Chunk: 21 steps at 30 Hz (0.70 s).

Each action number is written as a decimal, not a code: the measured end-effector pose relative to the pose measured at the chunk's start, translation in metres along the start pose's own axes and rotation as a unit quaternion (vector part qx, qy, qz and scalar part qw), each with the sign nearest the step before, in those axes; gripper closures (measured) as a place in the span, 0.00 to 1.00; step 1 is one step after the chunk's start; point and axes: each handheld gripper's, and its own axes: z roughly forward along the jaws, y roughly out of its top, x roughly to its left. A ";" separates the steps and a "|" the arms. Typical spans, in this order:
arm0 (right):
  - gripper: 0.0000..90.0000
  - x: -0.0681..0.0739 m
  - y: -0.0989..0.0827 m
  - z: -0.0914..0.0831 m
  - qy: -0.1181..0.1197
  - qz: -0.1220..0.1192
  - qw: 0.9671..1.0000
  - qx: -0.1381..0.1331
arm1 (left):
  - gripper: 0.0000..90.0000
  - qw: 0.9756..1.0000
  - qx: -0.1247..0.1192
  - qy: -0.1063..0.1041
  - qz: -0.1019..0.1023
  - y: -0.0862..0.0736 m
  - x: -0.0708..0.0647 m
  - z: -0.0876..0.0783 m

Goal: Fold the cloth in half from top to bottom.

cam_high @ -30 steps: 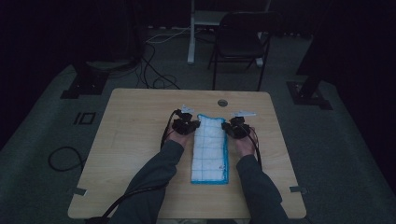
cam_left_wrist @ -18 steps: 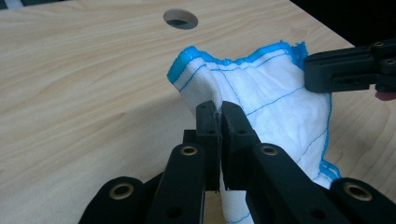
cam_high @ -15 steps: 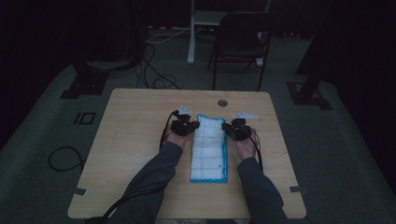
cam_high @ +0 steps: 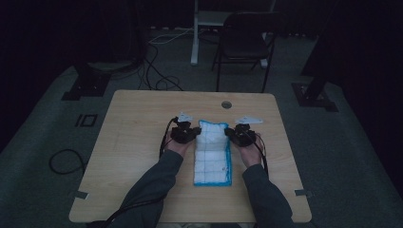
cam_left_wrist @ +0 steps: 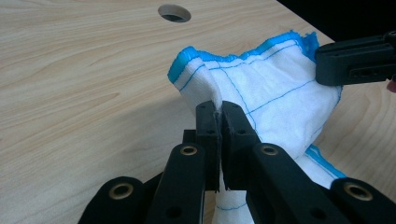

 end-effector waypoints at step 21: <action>0.94 0.014 -0.014 -0.019 0.014 -0.003 1.000 -0.004 | 0.97 1.000 -0.009 -0.015 -0.007 -0.018 -0.016 -0.023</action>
